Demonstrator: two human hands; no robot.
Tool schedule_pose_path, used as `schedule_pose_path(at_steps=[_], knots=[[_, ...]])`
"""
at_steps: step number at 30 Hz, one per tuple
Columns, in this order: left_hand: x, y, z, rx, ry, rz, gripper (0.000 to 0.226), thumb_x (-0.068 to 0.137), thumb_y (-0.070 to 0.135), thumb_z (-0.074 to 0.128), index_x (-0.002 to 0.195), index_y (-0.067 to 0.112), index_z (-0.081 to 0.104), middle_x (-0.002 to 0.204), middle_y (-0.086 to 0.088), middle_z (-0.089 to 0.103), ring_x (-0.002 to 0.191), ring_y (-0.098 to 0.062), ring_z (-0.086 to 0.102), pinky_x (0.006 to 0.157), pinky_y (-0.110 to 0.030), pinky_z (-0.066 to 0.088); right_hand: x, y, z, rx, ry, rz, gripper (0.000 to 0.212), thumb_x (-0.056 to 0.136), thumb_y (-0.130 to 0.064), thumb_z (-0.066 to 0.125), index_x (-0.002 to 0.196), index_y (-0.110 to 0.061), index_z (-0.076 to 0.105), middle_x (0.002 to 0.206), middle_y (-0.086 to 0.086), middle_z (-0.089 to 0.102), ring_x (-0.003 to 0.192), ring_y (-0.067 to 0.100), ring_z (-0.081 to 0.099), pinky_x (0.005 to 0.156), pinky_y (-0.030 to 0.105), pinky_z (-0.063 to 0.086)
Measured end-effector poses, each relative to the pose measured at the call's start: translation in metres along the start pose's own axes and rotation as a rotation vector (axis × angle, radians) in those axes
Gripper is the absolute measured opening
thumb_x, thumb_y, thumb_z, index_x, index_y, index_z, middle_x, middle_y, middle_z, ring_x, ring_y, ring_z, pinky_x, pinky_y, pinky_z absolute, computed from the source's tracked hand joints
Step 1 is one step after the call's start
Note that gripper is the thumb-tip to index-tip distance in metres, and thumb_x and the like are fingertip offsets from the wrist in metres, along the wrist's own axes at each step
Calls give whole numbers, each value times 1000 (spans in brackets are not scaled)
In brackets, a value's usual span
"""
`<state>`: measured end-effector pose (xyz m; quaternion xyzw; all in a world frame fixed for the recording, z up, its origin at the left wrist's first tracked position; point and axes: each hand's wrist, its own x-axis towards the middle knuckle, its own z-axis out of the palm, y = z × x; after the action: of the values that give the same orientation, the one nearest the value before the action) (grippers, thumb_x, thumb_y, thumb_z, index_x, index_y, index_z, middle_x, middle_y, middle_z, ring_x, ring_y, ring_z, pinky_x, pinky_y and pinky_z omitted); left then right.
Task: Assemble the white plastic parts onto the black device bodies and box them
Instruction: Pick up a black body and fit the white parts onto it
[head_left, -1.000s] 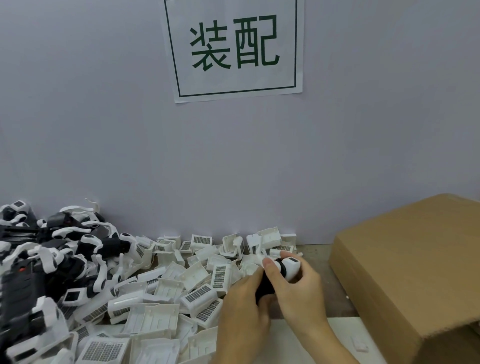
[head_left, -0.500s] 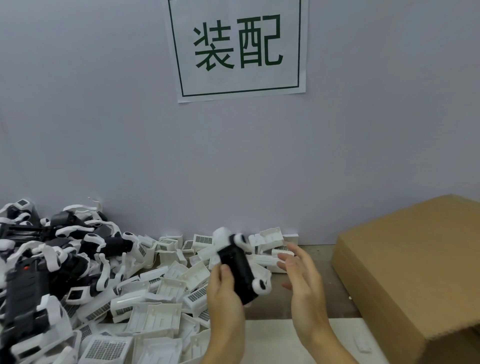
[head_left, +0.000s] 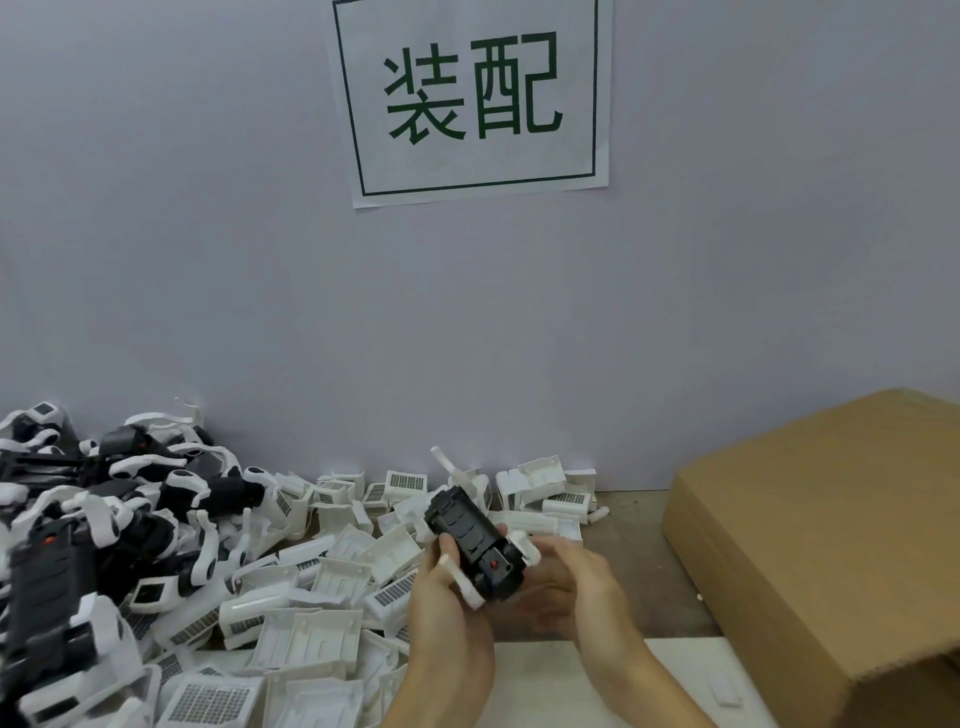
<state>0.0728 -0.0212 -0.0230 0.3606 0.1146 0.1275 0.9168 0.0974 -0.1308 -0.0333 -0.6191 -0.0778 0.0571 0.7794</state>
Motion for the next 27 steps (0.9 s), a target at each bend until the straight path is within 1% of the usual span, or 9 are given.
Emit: schedule_pose_path(at_steps=[2, 4, 6, 8, 10, 12, 18, 23, 27], knots=[[2, -2, -3, 97, -5, -1, 40, 106, 29, 40, 124, 2, 62, 104, -22, 75, 87, -38, 73, 75, -45, 57, -4, -2, 2, 20, -176, 27, 33, 73, -38, 59, 93, -22, 80, 82, 20, 74, 67, 28, 70, 63, 35, 57], [3, -1, -3, 119, 7, 11, 35, 106, 28, 40, 123, 8, 63, 99, -16, 76, 79, -33, 72, 69, -42, 55, -5, -1, 1, -78, -279, 42, 50, 55, -28, 60, 102, -23, 77, 83, 16, 74, 71, 28, 70, 65, 31, 54], [2, -1, -3, 146, 9, 32, 30, 106, 26, 42, 120, 13, 65, 96, -13, 76, 74, -30, 71, 58, -35, 55, -6, 2, 2, -159, -277, 55, 50, 64, -20, 57, 112, -28, 70, 87, 10, 75, 76, 25, 71, 65, 28, 50], [1, -3, -3, 208, 1, 66, 24, 104, 23, 44, 112, 17, 66, 93, -14, 74, 68, -29, 69, 50, -30, 48, -5, 4, 5, -175, -229, 74, 40, 77, -25, 62, 117, -29, 64, 89, 7, 75, 75, 26, 71, 64, 30, 49], [1, -5, -2, 246, -6, 89, 21, 104, 21, 46, 106, 19, 66, 90, -14, 71, 68, -29, 68, 49, -30, 45, -4, 5, 6, -167, -196, 75, 25, 94, -22, 62, 118, -27, 63, 84, 8, 73, 67, 25, 67, 62, 30, 48], [2, -6, -2, 257, -16, 96, 20, 104, 21, 46, 105, 20, 66, 90, -15, 71, 71, -31, 67, 49, -29, 45, -3, 6, 7, -140, -188, 86, 23, 101, -11, 53, 119, -22, 63, 77, 9, 69, 60, 24, 61, 60, 31, 47], [6, -7, -7, 286, 9, 108, 23, 104, 20, 44, 106, 14, 66, 85, -16, 67, 63, -30, 63, 48, -28, 40, -4, 5, 9, -85, -214, 95, 31, 99, 2, 49, 121, -16, 60, 74, 9, 65, 58, 22, 55, 61, 32, 46], [7, -8, -8, 279, 12, 108, 24, 104, 18, 43, 114, 9, 63, 102, -24, 67, 87, -35, 60, 60, -35, 41, -3, 8, 8, -101, -213, 102, 32, 96, 2, 48, 118, -18, 62, 76, 8, 66, 58, 22, 55, 60, 32, 47], [10, -8, -9, 280, 6, 133, 23, 104, 16, 44, 114, 7, 62, 96, -22, 66, 80, -33, 60, 62, -36, 43, -4, 6, 9, -105, -213, 91, 38, 79, -13, 56, 115, -21, 65, 77, 7, 67, 58, 21, 55, 62, 33, 47]])
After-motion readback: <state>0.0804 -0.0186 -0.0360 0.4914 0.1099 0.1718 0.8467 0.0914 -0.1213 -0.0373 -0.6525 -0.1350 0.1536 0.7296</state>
